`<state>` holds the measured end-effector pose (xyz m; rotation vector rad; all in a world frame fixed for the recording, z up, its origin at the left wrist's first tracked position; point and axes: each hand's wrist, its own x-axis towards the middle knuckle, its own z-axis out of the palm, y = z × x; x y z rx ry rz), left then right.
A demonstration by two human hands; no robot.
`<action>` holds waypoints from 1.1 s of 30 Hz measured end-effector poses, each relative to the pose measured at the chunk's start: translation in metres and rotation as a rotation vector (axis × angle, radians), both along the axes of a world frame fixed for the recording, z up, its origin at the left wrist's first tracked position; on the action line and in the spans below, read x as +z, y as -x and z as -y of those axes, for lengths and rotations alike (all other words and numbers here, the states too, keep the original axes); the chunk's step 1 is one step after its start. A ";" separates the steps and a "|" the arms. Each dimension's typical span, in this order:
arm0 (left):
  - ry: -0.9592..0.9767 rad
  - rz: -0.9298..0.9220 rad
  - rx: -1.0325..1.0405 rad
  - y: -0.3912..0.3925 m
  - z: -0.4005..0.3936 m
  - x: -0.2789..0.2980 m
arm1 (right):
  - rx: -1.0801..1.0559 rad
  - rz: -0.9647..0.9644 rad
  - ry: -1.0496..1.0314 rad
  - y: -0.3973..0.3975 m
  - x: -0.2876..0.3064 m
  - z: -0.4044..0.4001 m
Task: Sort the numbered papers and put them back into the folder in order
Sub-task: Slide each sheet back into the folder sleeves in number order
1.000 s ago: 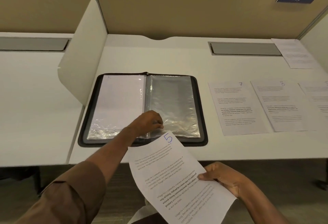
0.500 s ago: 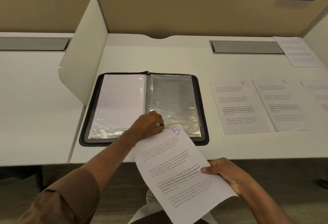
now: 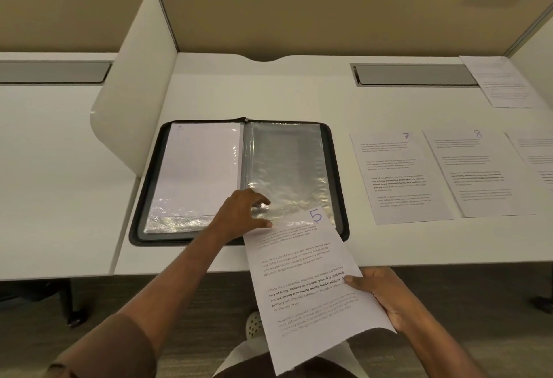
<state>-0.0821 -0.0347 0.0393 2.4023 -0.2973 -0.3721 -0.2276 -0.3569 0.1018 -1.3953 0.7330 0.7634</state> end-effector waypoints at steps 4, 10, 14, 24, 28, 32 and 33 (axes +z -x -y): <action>-0.217 0.074 -0.034 0.023 -0.005 -0.013 | -0.006 -0.021 -0.011 0.001 -0.002 0.002; -0.312 0.178 0.040 0.038 0.000 -0.031 | 0.090 -0.064 -0.007 -0.004 -0.009 0.000; -0.315 0.146 0.059 0.033 0.001 -0.032 | 0.178 -0.079 0.022 -0.010 -0.013 -0.001; -0.340 0.247 0.077 0.033 -0.003 -0.044 | 0.127 0.066 0.108 -0.023 -0.012 -0.018; -0.238 0.176 0.044 0.038 -0.012 -0.049 | 0.108 0.070 0.148 -0.023 -0.014 -0.011; -0.239 0.219 0.117 0.040 -0.004 -0.050 | 0.107 0.047 0.146 -0.022 -0.017 -0.007; -0.266 0.234 0.138 0.041 0.000 -0.050 | 0.109 0.044 0.141 -0.022 -0.018 -0.007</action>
